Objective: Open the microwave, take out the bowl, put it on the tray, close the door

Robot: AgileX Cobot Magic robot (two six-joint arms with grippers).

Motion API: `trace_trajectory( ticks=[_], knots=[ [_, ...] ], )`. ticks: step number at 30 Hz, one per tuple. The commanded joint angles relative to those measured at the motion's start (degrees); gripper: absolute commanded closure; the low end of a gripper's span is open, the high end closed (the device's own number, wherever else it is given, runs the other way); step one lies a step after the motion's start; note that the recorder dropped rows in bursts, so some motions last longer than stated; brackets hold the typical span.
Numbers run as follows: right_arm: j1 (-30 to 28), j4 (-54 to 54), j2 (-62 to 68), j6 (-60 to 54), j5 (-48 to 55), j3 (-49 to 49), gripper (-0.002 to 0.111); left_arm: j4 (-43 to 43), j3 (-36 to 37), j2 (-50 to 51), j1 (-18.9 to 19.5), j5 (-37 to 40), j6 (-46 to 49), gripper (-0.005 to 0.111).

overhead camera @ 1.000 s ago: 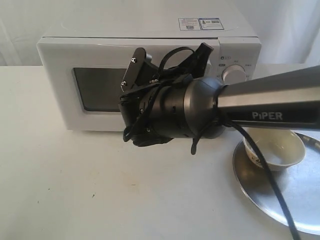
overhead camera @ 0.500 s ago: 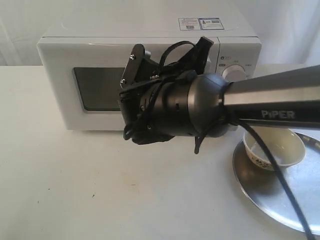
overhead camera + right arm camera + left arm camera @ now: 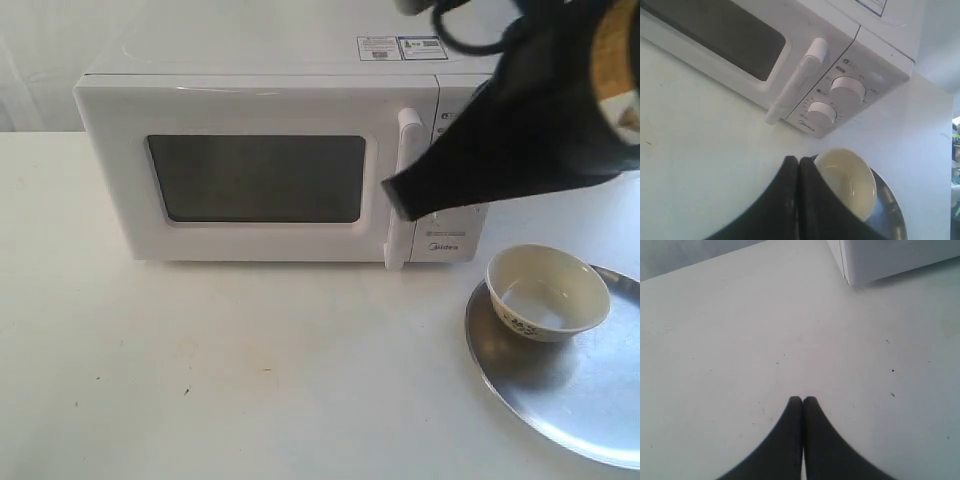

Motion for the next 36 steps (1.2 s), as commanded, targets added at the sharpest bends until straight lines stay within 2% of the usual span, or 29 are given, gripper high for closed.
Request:
trace_trajectory(
  ticks=[1,18,21,24,29,32,36],
  knots=[
    [0.23,-0.29,-6.39,-0.76,0.42,0.25,0.108,-0.22,-0.24,-0.12,-0.17,0.05,-0.13,0.107],
    [0.65,0.21,-12.10,-0.76,0.42,0.25,0.108,-0.22,-0.24,-0.12,-0.17,0.05,-0.13,0.107],
    [-1.10,1.40,-13.09,-0.76,0.42,0.25,0.108,-0.22,-0.24,-0.12,-0.17,0.05,-0.13,0.107],
    [-5.64,4.21,-16.46,0.03,0.42,0.25,0.108,-0.22,-0.24,-0.12,-0.17,0.05,-0.13,0.107],
    [-16.81,12.76,-27.08,0.20,-0.38,4.46,0.108,-0.22,-0.24,-0.12,-0.17,0.05,-0.13,0.107],
    [-25.76,17.04,-35.63,0.20,-11.74,12.89,0.108,-0.22,-0.24,-0.12,-0.17,0.05,-0.13,0.107],
    [-36.89,21.32,-47.65,0.20,-37.26,26.61,0.108,-0.22,-0.24,-0.12,-0.17,0.05,-0.13,0.107]
  ],
)
